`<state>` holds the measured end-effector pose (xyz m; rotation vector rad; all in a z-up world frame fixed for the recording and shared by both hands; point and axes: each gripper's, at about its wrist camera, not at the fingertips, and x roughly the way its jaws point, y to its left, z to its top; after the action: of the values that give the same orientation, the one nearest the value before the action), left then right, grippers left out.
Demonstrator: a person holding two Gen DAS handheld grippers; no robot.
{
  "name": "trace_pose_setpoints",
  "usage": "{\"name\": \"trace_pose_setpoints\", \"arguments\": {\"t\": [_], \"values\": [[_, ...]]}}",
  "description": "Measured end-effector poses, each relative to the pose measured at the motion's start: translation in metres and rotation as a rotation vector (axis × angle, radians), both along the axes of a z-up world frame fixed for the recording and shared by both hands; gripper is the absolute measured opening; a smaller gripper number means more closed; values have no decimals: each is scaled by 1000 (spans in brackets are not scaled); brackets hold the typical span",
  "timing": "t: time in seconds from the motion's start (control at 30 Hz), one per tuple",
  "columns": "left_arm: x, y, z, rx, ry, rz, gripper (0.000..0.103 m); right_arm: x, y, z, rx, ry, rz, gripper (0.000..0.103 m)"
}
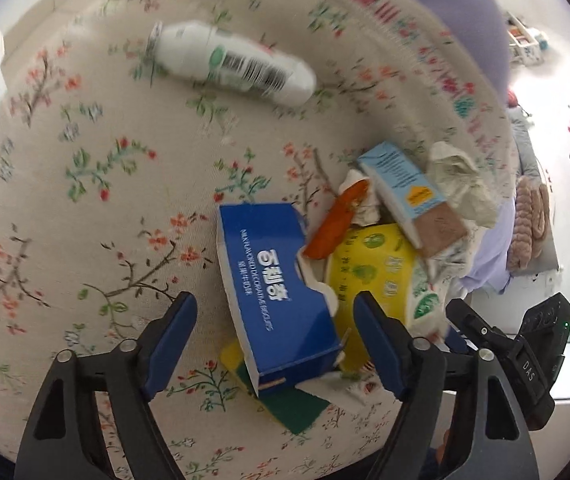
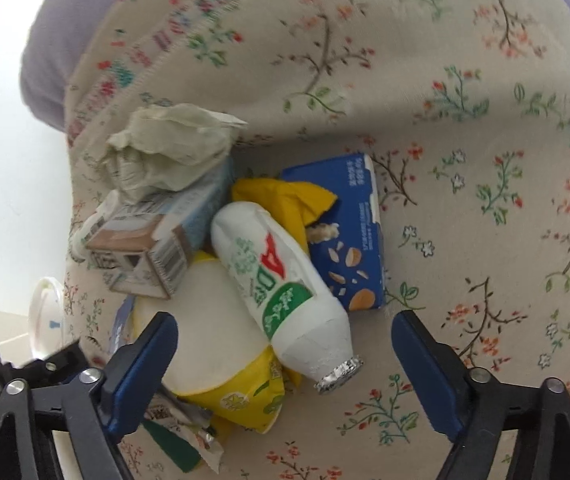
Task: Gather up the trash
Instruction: 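Grasp the blue biscuit box with left tool while right tool grasps white yogurt bottle, then carry both items to the white bucket and open both tools to drop them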
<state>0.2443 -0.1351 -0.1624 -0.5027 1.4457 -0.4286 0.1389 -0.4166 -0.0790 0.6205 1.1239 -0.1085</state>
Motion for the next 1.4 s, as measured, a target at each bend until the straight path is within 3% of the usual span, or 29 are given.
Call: {"name": "trace_pose_setpoints", "arguments": {"t": [0.13,0.17,0.23,0.37,0.47,0.67,1.17,1.4], "values": [[2,-8,-7,-2,1,3,68,6,-5,-12,42,33,-32,79],[1,-9,-6,-9,-4,-1,59,8,-6,-16,49,36,-34,77],[2,-10,-5,-18,-12,-16,55,12,-6,-22,49,41,-37,69],[-1,-11,3,11,-69,-42,53,16,2,-28,38,57,-17,45],[-5,-10,12,20,-101,-60,52,13,10,-26,36,44,10,36],[-11,-11,31,61,-176,-77,52,2,22,-14,-1,-5,8,35],[-36,24,71,157,-332,-120,52,-62,7,30,-14,-171,-93,35],[-34,59,84,163,-355,-82,52,-64,41,54,-89,-271,-53,35]]}}
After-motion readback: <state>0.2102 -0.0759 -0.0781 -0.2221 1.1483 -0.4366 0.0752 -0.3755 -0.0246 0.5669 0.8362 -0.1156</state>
